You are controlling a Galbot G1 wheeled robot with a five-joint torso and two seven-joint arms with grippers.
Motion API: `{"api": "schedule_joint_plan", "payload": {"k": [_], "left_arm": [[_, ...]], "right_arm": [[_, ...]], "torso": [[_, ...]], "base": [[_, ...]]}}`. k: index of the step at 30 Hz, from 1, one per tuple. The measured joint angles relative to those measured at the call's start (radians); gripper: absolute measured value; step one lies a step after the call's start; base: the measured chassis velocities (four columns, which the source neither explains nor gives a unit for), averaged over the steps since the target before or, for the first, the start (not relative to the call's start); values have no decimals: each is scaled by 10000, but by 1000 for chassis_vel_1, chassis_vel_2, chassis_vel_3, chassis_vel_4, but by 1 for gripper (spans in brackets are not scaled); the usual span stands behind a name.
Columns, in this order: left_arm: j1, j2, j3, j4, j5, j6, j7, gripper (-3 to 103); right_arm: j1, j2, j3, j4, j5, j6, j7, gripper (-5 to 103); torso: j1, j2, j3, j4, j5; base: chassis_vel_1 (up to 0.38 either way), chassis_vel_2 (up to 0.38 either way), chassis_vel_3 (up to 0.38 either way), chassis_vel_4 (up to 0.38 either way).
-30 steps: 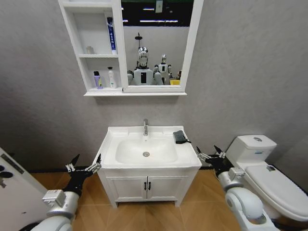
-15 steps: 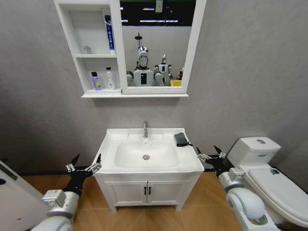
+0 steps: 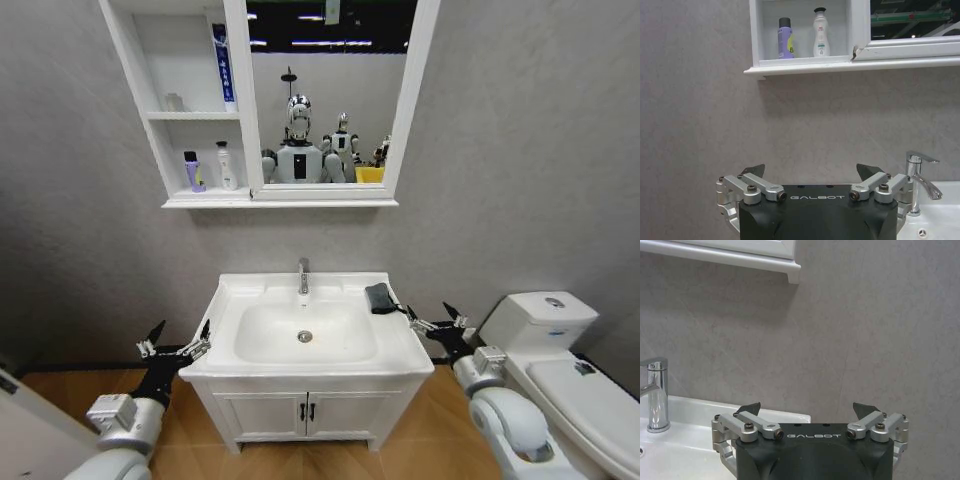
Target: Move facial cleanser and shampoo from washbasin to cabinet, then wipe washbasin with towel.
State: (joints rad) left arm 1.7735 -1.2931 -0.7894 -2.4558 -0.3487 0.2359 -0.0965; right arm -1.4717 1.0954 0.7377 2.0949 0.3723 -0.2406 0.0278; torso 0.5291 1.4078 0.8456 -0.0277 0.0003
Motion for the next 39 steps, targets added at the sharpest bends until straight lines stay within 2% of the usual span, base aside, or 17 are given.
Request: {"api": "schedule_joint_plan", "payload": {"k": [2,4,5,7,10,12,14,15,17,18,20,21,23,25,30,39], "left_arm": [[0,0,0,0,0,0,0,100],[-1,0,0,0,-1,0,0,100],[-1,0,0,0,-1,0,0,100],[-1,0,1,0,-2,1,-1,100],[-2,0,1,0,-1,1,-2,100],[0,0,0,0,-2,1,-5,100],[0,1,0,1,-2,1,-4,100],[0,1,0,1,-2,1,-4,100],[-1,1,2,1,-3,0,0,100],[-1,1,2,1,-3,0,0,100],[-1,1,1,1,-1,-1,0,100],[-1,1,1,1,-1,-1,0,100],[0,1,1,1,-1,-1,-1,100],[0,1,1,1,-1,-1,-1,100],[0,1,1,0,-1,-1,0,100],[-1,1,1,1,-1,-1,0,100]], "right_arm": [[123,-123,-77,-52,98,-139,45,100],[674,-464,-455,-197,778,-843,442,100],[674,-464,-455,-197,778,-843,442,100],[1484,-711,-958,-595,1201,-1669,901,100],[2075,-817,-1382,-979,1347,-2064,1273,100],[3396,-996,-2356,-1806,1714,-2678,2245,100],[4223,-1160,-3009,-2291,2028,-3044,2672,100],[4223,-1160,-3009,-2291,2028,-3044,2672,100],[5372,-1267,-3981,-2923,2763,-3593,3335,100],[5372,-1267,-3981,-2923,2763,-3593,3335,100],[6596,-1152,-5012,-3662,3816,-4057,4370,100],[6596,-1152,-5012,-3662,3816,-4057,4370,100],[7636,-920,-5794,-4495,4234,-4222,5093,100],[8053,-848,-6115,-5015,4380,-4273,5270,100],[8497,-774,-6543,-5931,4525,-4327,5338,100],[8551,-773,-6938,-6349,4726,-4297,5368,100]], "torso": [[0,0,0,-1,-1],[3,-1,1,0,-1],[3,-1,1,0,-1],[1,0,0,0,-2],[1,0,0,0,-1],[-1,0,0,5,0],[-1,0,1,2,-1],[-1,0,1,2,-1],[0,-1,1,-3,-4],[0,-1,1,-3,-4],[1,-1,2,0,-1],[1,-1,2,0,-1],[0,-1,1,7,-3],[1,-1,1,7,-3],[1,-1,1,-4,-1],[0,0,0,0,-1]], "base": [[-62,66,49,-81],[0,0,0,0],[0,0,0,0],[0,0,0,0],[0,0,0,0],[0,0,0,0],[0,0,0,0],[0,0,0,0],[0,0,0,0],[0,0,0,0],[0,0,0,0],[0,0,0,0],[0,0,0,0],[0,0,0,0],[0,0,0,0],[0,0,0,0]]}}
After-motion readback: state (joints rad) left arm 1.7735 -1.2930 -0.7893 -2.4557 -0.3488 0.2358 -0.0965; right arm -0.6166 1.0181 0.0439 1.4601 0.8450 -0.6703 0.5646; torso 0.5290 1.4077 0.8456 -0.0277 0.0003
